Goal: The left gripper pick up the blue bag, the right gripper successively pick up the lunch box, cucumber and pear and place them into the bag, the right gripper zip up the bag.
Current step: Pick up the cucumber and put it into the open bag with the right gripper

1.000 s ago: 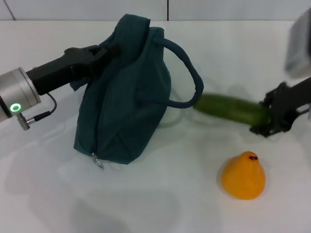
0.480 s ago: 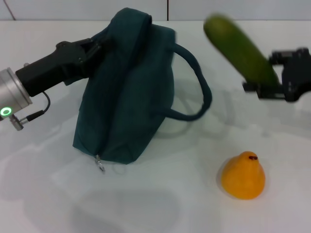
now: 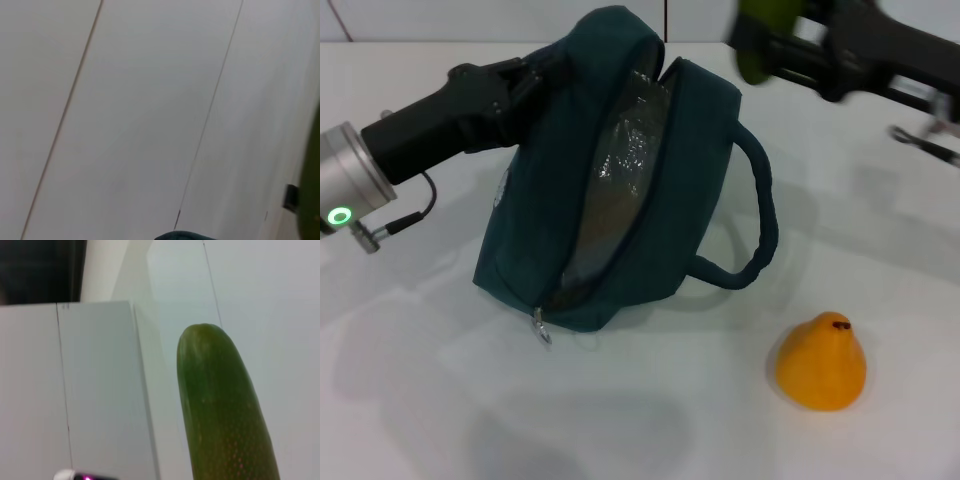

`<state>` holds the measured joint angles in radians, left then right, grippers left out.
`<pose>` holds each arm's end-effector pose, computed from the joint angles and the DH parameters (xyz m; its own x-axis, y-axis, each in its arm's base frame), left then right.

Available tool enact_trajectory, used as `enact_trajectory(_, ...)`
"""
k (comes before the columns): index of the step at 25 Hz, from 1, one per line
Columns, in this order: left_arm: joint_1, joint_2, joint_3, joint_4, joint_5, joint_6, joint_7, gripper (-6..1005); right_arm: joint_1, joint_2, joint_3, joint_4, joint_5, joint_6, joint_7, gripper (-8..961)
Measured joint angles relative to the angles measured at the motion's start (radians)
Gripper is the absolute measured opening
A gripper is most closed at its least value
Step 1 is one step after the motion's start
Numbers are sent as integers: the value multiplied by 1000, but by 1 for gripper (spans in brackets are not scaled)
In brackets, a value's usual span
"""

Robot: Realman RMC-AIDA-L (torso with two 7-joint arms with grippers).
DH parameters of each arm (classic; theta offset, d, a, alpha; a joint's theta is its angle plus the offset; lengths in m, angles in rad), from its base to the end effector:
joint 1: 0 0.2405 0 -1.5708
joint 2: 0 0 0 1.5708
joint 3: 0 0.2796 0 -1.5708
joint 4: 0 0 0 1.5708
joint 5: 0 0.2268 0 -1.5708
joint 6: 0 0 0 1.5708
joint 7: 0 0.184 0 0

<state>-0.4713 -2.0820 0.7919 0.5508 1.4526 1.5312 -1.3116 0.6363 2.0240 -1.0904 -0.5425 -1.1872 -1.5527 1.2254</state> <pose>-0.2462 0.3820 -0.0153 0.5066 0.2070 0.8369 0.5686 -0.8099 -0.1439 0.1541 0.4079 -0.0148 0.5421 -0.0338 -0.8396 -0.2786 -0.9499 -0.1416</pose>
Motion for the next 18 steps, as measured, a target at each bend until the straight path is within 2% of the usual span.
enact_trajectory(4, -21, -1, 4, -9, 5, -4, 5, 55, 138, 4, -50, 203, 100, 7, -63, 631)
enact_trajectory(8, -28, -2, 6, -10, 6, -5, 9, 57, 202, 4, -192, 264, 203, 32, -85, 632)
enact_trajectory(11, -25, -3, 2, -11, 6, -6, 5, 58, 206, 4, -332, 253, 303, 80, -93, 632)
enact_trajectory(14, -19, 0, 0, -11, 3, -12, 4, 59, 165, 4, -491, 220, 446, 139, -139, 632)
enact_trajectory(18, -17, 3, -1, -11, 3, -20, 4, 60, 120, 4, -566, 176, 496, 197, -188, 633)
